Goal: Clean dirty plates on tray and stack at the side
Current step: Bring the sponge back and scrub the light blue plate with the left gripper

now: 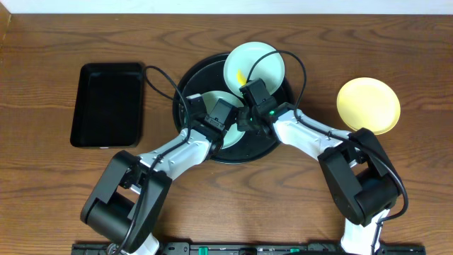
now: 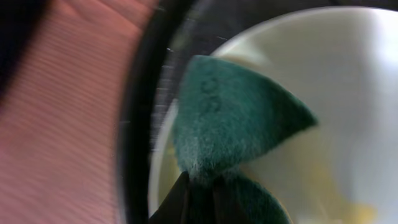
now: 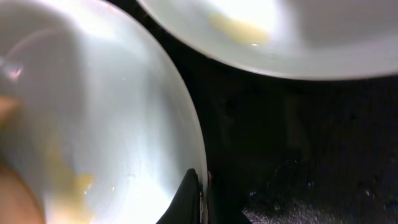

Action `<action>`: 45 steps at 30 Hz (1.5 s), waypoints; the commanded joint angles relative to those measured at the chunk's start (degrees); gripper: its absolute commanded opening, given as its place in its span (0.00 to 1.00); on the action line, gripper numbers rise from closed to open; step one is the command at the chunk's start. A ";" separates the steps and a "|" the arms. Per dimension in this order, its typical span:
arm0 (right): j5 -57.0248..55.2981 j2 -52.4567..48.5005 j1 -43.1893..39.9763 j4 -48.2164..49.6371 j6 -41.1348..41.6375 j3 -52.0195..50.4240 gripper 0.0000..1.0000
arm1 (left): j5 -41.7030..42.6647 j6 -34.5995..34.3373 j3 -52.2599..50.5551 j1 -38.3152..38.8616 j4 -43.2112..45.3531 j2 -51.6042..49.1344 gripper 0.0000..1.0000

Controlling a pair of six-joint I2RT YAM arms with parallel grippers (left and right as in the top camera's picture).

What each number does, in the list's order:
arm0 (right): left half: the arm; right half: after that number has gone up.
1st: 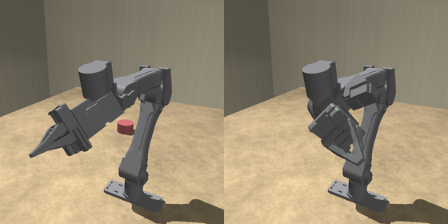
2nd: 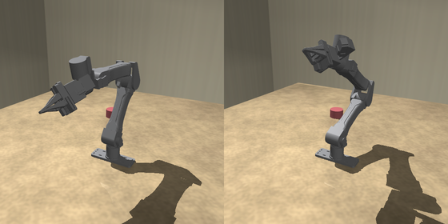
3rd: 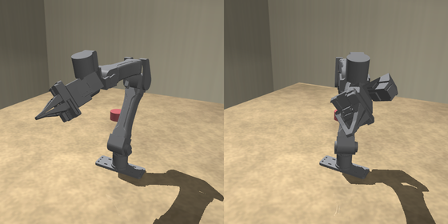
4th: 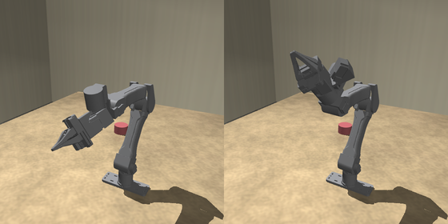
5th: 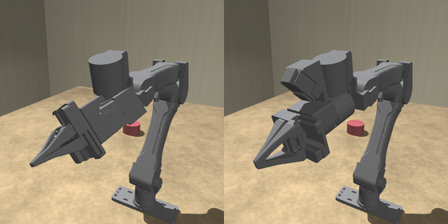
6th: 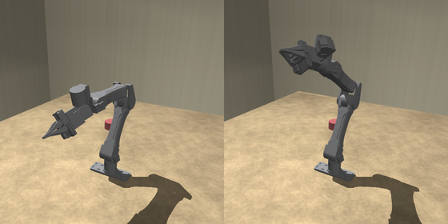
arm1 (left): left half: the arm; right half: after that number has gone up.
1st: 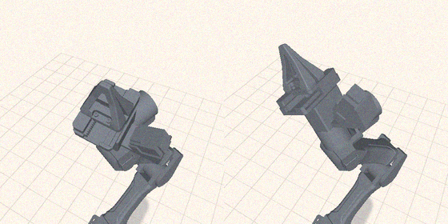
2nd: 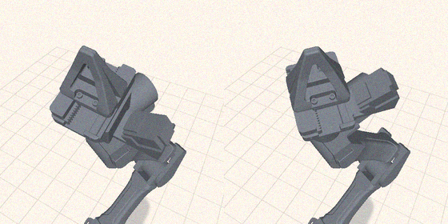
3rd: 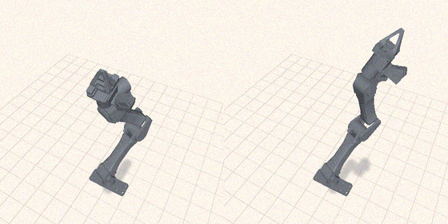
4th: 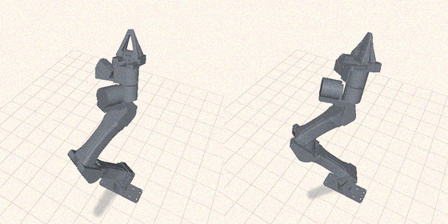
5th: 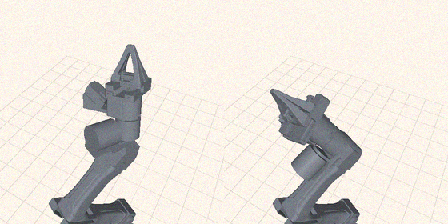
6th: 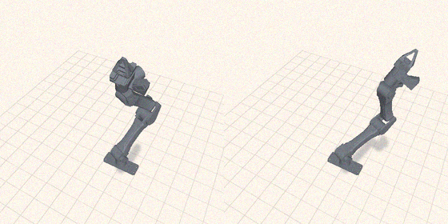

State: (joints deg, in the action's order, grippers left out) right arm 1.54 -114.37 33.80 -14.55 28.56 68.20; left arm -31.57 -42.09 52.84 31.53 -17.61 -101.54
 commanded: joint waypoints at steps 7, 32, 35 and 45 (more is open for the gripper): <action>-1.51 -3.96 0.92 -2.89 -1.51 -1.53 0.01 | -13.53 3.91 -0.07 -1.11 -0.50 0.59 0.08; -1.46 -3.96 0.92 -2.84 -1.60 -1.53 0.01 | 30.77 3.04 -1.25 -2.12 12.20 -1.84 0.07; -1.46 -3.96 0.92 -2.84 -1.62 -1.53 0.01 | 25.42 3.93 -1.25 -2.10 11.45 -3.63 0.08; -1.46 -3.96 0.92 -3.06 -1.62 -1.53 0.01 | -2.23 7.61 -1.16 -2.10 6.34 -3.45 0.07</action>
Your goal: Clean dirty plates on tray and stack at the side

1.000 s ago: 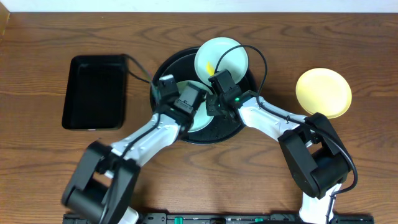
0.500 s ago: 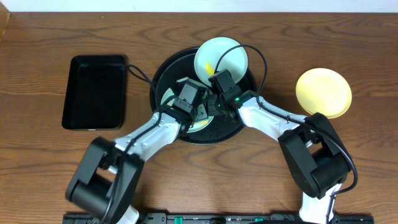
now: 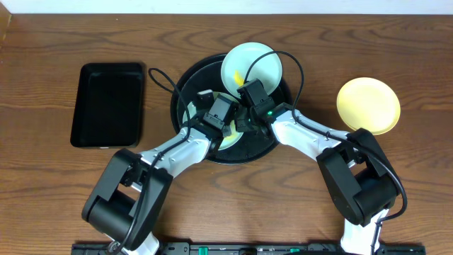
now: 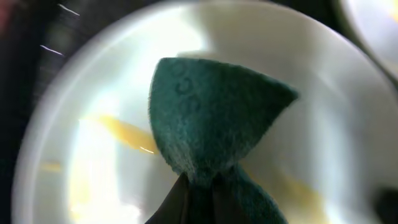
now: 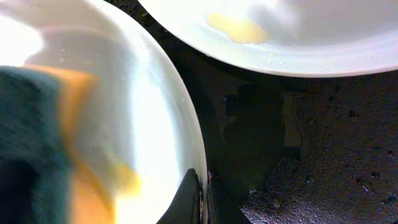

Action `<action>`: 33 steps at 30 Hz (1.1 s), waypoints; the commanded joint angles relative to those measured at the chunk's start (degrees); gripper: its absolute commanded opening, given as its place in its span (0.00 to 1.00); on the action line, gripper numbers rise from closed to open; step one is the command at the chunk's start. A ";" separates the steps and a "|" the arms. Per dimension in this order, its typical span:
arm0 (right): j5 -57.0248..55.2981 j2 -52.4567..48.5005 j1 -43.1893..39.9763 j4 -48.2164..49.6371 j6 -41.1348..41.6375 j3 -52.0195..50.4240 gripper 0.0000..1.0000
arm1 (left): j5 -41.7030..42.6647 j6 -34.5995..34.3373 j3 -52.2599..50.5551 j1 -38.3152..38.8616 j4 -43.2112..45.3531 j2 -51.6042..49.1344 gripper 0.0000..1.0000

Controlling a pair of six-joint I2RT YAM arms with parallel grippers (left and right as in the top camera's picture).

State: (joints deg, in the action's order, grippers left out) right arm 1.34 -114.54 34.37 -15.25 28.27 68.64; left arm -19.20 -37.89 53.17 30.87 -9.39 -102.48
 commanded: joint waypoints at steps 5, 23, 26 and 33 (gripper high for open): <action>-1.29 -3.78 0.35 -2.97 -1.49 -1.97 0.01 | -24.15 4.55 -1.03 -1.44 -1.88 -0.57 0.07; -8.72 7.76 5.38 -1.05 -11.15 -1.95 0.01 | -18.34 0.72 -0.37 -8.59 -6.47 27.02 0.07; -19.76 13.70 8.17 -1.20 -18.32 -1.95 0.01 | -12.63 -2.99 -0.37 -15.15 -11.02 31.67 0.07; -45.05 25.77 15.21 3.41 -42.73 -1.95 0.01 | 2.05 -3.37 -0.44 -32.96 -17.16 35.17 0.08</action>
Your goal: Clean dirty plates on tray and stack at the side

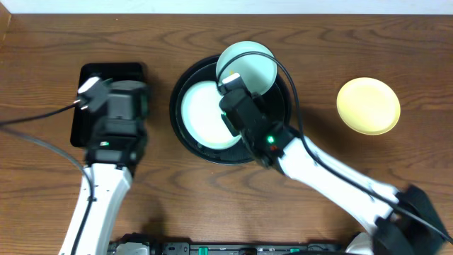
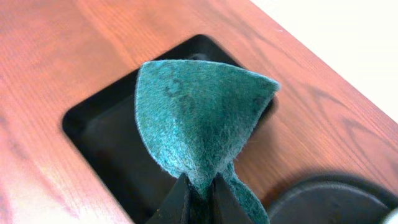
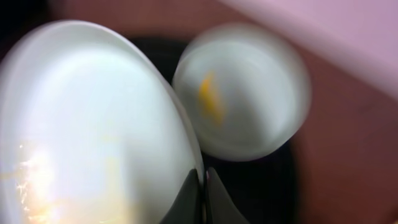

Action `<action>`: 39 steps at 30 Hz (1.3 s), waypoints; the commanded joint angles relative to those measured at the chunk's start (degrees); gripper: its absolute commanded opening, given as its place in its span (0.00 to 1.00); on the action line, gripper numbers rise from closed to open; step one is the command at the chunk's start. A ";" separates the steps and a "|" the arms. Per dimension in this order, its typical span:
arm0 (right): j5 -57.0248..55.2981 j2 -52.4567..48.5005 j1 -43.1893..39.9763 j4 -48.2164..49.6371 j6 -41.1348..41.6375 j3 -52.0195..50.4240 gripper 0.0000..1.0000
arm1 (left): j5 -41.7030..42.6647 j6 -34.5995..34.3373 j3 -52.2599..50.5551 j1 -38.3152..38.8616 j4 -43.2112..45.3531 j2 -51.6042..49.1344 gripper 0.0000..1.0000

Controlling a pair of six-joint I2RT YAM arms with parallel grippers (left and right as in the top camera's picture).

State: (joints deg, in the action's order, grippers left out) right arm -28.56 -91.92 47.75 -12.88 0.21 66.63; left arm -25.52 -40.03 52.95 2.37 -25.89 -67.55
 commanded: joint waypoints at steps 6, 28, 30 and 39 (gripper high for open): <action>-29.73 6.80 5.46 14.78 -43.41 0.07 0.01 | 13.97 -1.25 -0.22 -11.08 -0.83 -1.70 0.07; -26.27 5.38 4.94 15.63 -47.52 0.07 0.01 | 15.89 -1.20 -0.22 -11.19 -0.66 -6.08 0.07; -16.35 4.11 3.52 4.11 -40.85 0.07 0.01 | 15.91 -1.20 -0.22 -11.19 -0.66 -6.08 0.07; -28.52 2.75 0.09 14.05 -28.37 0.07 0.01 | 15.91 -1.20 -0.22 -11.19 -0.85 -6.08 0.07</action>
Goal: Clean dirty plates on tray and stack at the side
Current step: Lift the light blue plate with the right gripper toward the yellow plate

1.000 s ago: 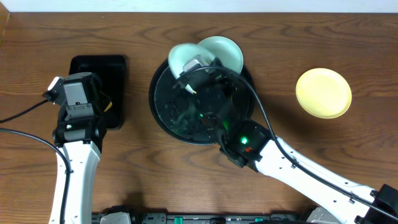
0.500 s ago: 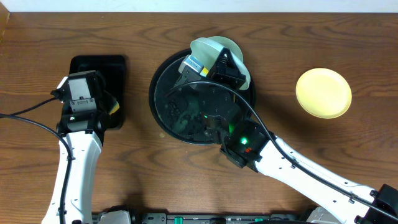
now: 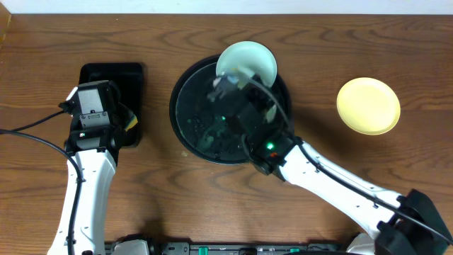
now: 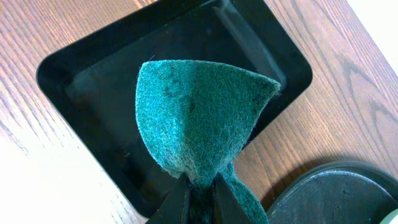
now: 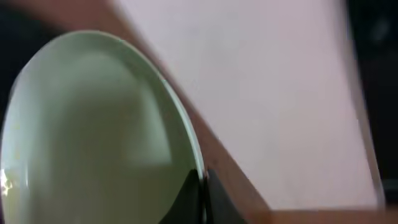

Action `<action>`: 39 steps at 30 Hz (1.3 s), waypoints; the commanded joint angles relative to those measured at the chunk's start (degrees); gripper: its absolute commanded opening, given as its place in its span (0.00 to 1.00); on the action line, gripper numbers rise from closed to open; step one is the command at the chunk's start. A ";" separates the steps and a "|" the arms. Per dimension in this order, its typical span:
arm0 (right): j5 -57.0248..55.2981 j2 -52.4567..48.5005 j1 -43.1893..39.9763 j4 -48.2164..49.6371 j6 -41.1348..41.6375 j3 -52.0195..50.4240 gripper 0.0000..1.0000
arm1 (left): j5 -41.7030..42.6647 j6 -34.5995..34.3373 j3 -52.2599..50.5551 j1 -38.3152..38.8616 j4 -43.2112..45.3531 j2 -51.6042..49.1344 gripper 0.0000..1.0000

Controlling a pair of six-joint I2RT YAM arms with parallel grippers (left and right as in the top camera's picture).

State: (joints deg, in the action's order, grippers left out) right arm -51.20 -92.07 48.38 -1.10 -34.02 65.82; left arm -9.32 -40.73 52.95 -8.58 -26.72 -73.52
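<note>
My left gripper (image 4: pixel 200 196) is shut on a folded green sponge (image 4: pixel 199 118) and hangs over the black rectangular tray (image 4: pixel 99 99) at the table's left (image 3: pixel 106 78). My right gripper (image 5: pixel 202 186) is shut on the rim of a pale white plate (image 5: pixel 93 124), held tilted up above the round black tray (image 3: pixel 205 134). From overhead that plate is only a blur under the right arm. A second white plate (image 3: pixel 245 62) lies at the round tray's far side. A yellow plate (image 3: pixel 368 105) sits on the table to the right.
The left arm's cable (image 3: pixel 35 127) trails over the wood at the far left. Bare wooden table lies between the two trays and around the yellow plate. The round tray's edge (image 4: pixel 336 193) shows at the lower right of the left wrist view.
The held plate no longer lies face-up over the round tray's left half; it is tilted up on edge and the tray floor shows. My left gripper with the sponge sits more squarely over the rectangular tray.
First the sponge was at the plate's edge in the round tray, my right gripper shut on that plate's rim. Then the sponge was on its middle, over yellow streaks. Later the left arm was by the rectangular tray with the sponge. Now the right holds the plate tilted up.
</note>
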 commanded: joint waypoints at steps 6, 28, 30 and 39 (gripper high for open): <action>29.81 4.11 -3.96 -15.98 12.83 0.87 0.01 | -0.31 -0.50 -0.22 -0.24 0.02 -0.11 0.08; 81.64 4.74 -47.63 -21.84 35.63 0.85 0.01 | -0.28 -0.50 -0.22 -0.24 0.22 -0.11 0.07; 75.78 4.90 -46.42 -21.84 35.65 0.85 0.01 | -0.28 -0.50 -0.22 -0.24 0.22 -0.11 0.07; 35.01 10.40 -29.18 -17.18 21.53 0.87 0.01 | -0.31 -0.50 -0.22 -0.24 0.24 -0.11 0.07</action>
State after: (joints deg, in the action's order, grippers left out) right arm 4.64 -85.60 12.71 -20.38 -4.08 66.46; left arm -9.34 -40.71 52.95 -8.58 -26.61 -73.52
